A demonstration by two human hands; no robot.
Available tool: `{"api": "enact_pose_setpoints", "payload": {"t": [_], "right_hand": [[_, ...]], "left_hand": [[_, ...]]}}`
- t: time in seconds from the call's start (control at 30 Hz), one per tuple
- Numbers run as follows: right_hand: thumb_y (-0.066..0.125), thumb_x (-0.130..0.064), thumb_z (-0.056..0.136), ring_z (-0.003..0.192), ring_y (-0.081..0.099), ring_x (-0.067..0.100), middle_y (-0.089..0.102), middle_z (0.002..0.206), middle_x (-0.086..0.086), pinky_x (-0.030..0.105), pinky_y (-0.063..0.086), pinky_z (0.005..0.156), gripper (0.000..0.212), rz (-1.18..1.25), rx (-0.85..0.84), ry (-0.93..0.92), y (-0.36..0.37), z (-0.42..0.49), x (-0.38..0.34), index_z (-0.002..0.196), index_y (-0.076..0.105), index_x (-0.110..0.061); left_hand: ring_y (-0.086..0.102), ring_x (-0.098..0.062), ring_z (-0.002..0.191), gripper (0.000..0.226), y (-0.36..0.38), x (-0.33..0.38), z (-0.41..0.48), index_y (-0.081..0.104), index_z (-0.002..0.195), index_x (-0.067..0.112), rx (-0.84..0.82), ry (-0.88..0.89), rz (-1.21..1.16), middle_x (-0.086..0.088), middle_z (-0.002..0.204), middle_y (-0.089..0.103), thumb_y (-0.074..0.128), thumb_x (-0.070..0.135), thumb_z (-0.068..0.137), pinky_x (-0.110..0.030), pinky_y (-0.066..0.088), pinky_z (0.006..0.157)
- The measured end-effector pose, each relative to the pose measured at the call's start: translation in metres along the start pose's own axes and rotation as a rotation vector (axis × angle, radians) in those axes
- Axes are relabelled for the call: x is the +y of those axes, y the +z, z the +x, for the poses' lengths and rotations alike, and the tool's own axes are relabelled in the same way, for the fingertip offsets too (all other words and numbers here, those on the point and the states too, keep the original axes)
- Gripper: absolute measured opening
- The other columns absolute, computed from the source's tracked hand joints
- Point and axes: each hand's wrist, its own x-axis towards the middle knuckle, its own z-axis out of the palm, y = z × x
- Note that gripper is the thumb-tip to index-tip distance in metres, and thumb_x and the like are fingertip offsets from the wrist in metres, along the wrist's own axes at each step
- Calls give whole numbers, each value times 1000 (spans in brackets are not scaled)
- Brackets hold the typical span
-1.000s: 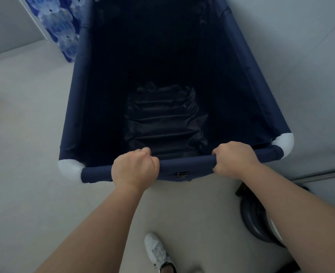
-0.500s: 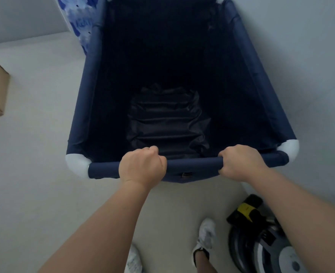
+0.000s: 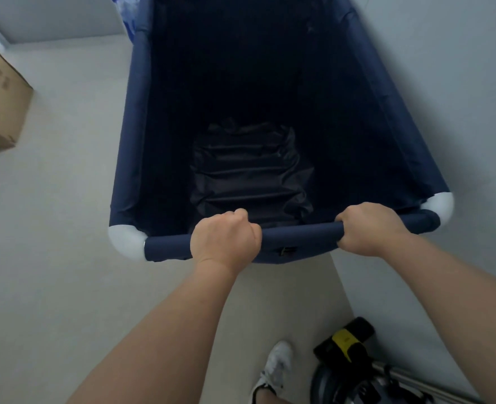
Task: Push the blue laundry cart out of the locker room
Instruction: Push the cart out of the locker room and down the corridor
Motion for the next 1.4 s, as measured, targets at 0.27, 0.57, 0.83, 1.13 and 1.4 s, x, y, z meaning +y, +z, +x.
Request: {"api": "enact_pose_setpoints", "payload": {"t": [0.27,0.57,0.83,1.13,1.4], "right_hand": [[63,-37,78,74,60,20,61,77,-9,30,40,54,16,39,6,-18,-7,19,26,93,63,-37],[61,-46,77,74,61,20,63,77,-10,31,42,56,19,47,28,-118,-19,49,4,91,67,-36],[66,-55,70,72,56,17,60,74,-11,31,39,57,27,82,66,-164,-29,64,-2,91,66,-38],[61,-42,72,62,54,18,53,61,-10,28,31,49,8,23,80,-143,-34,89,12,75,59,-35],[58,-45,73,65,56,19,53,64,-11,30,37,54,18,19,82,-186,-40,103,15,85,66,-35]], "left_hand": [[40,-25,46,25,8,27,21,41,61,15,-4,-48,28,2,52,44,41,26,83,-30,15,47],[29,-18,43,24,13,50,49,39,62,17,-27,-55,13,7,50,31,35,30,82,-30,12,47],[40,-22,50,21,12,67,74,41,68,18,-91,-40,-6,4,59,43,37,31,83,-32,21,49],[41,-21,51,33,12,79,91,40,72,19,-52,73,27,3,63,55,16,37,87,-32,24,48],[48,-23,62,47,13,56,97,50,79,19,-17,-46,76,-2,74,62,22,53,93,-37,35,59]]}}
